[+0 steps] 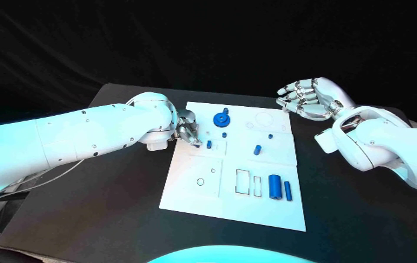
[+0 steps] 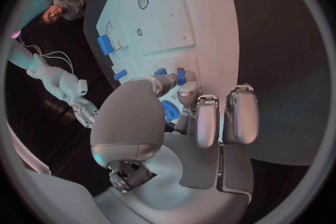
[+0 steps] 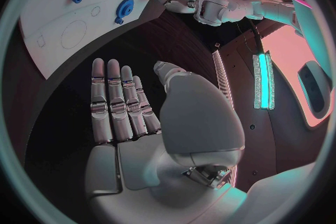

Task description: Assemble the parts on the task board

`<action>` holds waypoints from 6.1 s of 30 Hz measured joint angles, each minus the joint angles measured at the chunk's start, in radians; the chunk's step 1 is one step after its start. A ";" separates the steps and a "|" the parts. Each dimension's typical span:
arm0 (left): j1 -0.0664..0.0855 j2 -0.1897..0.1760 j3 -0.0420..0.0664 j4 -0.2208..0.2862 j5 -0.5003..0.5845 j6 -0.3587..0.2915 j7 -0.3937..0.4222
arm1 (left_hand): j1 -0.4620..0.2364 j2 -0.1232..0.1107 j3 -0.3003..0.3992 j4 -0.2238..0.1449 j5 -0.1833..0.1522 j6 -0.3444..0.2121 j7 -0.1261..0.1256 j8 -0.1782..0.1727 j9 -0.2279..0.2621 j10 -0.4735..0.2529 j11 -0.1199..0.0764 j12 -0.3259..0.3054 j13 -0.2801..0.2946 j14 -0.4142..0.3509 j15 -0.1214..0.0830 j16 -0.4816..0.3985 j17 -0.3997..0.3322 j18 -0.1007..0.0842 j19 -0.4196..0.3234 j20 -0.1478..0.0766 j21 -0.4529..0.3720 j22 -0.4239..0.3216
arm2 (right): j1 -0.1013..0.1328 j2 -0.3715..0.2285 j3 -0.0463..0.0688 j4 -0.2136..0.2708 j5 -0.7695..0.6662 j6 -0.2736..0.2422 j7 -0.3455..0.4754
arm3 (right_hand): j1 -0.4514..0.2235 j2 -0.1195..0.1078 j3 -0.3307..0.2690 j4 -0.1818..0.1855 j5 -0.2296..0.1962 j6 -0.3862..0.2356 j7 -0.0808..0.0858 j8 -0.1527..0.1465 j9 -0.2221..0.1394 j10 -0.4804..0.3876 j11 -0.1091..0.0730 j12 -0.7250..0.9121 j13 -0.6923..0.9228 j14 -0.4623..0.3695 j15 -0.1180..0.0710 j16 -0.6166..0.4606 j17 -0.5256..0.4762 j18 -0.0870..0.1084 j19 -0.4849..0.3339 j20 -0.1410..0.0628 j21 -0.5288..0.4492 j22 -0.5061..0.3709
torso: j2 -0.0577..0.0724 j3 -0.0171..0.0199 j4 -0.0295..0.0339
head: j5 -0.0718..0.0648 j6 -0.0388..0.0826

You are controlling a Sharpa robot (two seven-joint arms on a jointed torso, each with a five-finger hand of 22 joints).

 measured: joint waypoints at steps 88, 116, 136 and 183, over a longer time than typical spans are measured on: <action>-0.002 0.027 0.002 -0.032 -0.004 0.013 -0.034 | -0.228 -0.047 -0.154 0.083 -0.003 0.055 -0.027 0.019 0.037 0.020 -0.006 0.017 0.008 0.000 -0.014 0.000 0.000 0.000 0.018 -0.011 0.004 0.000 | -0.001 -0.004 0.000 0.006 0.002 0.003 0.002 | -0.012 -0.004 -0.021 0.004 0.000 0.000 0.000 -0.016 -0.005 0.001 -0.001 -0.016 -0.032 -0.004 0.004 -0.031 -0.020 0.000 0.000 0.000 -0.028 -0.040 | 0.000 0.0001 -0.0010 | -0.004 -0.004; -0.007 -0.009 0.040 0.019 0.019 -0.117 0.001 | -0.214 -0.004 -0.189 0.081 -0.003 0.039 -0.019 0.015 0.032 -0.014 -0.004 -0.025 -0.058 0.000 -0.014 -0.015 0.000 0.000 -0.004 -0.011 -0.015 0.000 | -0.004 -0.004 0.000 0.005 0.002 0.005 0.002 | -0.012 -0.004 -0.025 0.003 0.000 0.000 0.000 -0.015 -0.005 -0.002 0.002 -0.016 -0.035 -0.007 0.007 -0.035 -0.022 0.000 0.000 0.000 -0.032 -0.045 | -0.001 0.0001 0.0011 | -0.015 0.004; -0.014 0.069 -0.004 -0.010 -0.128 -0.376 0.415 | 0.208 -0.124 -0.016 -0.057 -0.003 -0.138 0.101 -0.203 -0.175 -0.443 0.117 -0.513 -0.554 -0.325 0.095 -0.483 -0.450 0.117 -0.525 0.075 -0.438 -0.552 | -0.010 -0.003 0.000 0.001 0.003 0.005 0.002 | -0.012 -0.004 -0.025 0.003 0.004 0.000 0.000 -0.015 -0.005 -0.002 0.002 -0.016 -0.037 -0.007 0.007 -0.039 -0.024 0.000 0.000 0.000 -0.032 -0.048 | 0.000 -0.0003 0.0002 | -0.034 0.016; -0.047 0.174 -0.017 -0.145 -0.430 -0.267 0.429 | 0.218 -0.114 -0.031 -0.096 -0.003 -0.033 0.086 -0.291 -0.298 -0.386 0.118 -0.628 -0.738 -0.254 0.090 -0.306 -0.443 0.116 -0.385 0.079 -0.291 -0.353 | -0.012 -0.001 0.000 0.003 0.003 0.006 0.001 | -0.012 -0.004 -0.025 0.003 0.009 0.000 0.000 -0.015 -0.005 -0.002 0.002 -0.016 -0.040 -0.007 0.007 -0.039 -0.025 0.000 0.000 0.000 -0.035 -0.052 | 0.000 0.0014 0.0002 | -0.046 0.009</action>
